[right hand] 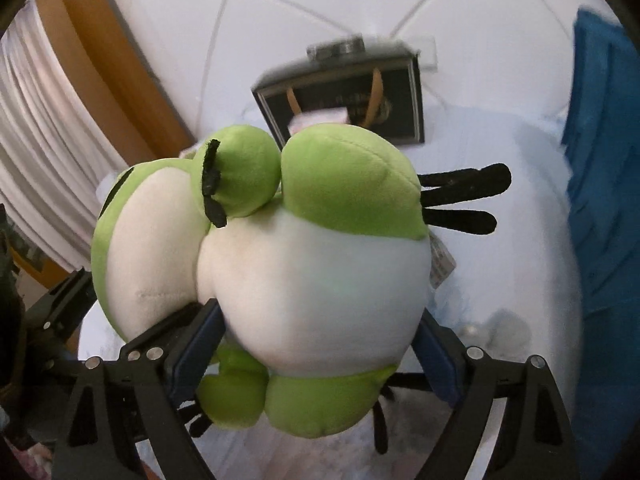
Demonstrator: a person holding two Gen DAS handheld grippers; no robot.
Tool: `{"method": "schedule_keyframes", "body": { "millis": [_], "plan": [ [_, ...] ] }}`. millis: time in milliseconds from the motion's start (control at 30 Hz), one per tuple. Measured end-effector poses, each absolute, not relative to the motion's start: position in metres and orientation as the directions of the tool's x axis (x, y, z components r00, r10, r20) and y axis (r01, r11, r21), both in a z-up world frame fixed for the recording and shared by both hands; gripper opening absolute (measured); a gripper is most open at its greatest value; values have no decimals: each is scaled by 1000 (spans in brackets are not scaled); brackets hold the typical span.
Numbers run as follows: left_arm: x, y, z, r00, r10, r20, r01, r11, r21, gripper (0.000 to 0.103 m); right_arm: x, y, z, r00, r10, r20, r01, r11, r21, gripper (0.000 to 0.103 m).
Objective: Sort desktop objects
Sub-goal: 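Lift the frog plush with both tools and carry it over the crate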
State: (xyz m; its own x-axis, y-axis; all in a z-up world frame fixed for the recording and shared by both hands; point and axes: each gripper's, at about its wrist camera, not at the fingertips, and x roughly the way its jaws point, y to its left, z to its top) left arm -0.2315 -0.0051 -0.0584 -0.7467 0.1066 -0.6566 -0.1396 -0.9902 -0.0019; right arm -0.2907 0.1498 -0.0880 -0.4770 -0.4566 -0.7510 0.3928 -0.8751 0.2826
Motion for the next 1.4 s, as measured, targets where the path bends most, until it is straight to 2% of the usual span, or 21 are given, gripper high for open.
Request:
{"method": "schedule_keyframes", "body": {
  "millis": [233, 467, 700, 867, 967, 1100, 1400],
  "plan": [
    [-202, 7, 9, -815, 225, -534, -263, -965, -5, 77, -243, 165, -10, -620, -391, -681, 335, -916, 221, 90],
    [-181, 50, 58, -813, 382, -440, -415, -909, -22, 77, -181, 209, 56, -757, -239, -608, 179, -971, 158, 89],
    [-150, 139, 105, -759, 546, -354, -573, -819, -35, 77, -125, 280, 102, -827, -78, -557, 8, -992, 126, 89],
    [-124, 228, 127, -728, 605, -321, -635, -773, -17, 77, -79, 359, 127, -846, 15, -533, -105, -985, 139, 89],
    [-112, 280, 130, -718, 611, -333, -642, -767, -24, 77, -61, 412, 131, -842, 43, -537, -140, -980, 141, 89],
    [-104, 355, 126, -698, 590, -405, -635, -772, -29, 77, -47, 477, 129, -824, 51, -564, -166, -974, 154, 89],
    [-106, 458, 95, -624, 440, -646, -604, -796, 41, 78, -72, 602, 78, -749, -81, -658, -148, -947, 284, 89]
  ]
}}
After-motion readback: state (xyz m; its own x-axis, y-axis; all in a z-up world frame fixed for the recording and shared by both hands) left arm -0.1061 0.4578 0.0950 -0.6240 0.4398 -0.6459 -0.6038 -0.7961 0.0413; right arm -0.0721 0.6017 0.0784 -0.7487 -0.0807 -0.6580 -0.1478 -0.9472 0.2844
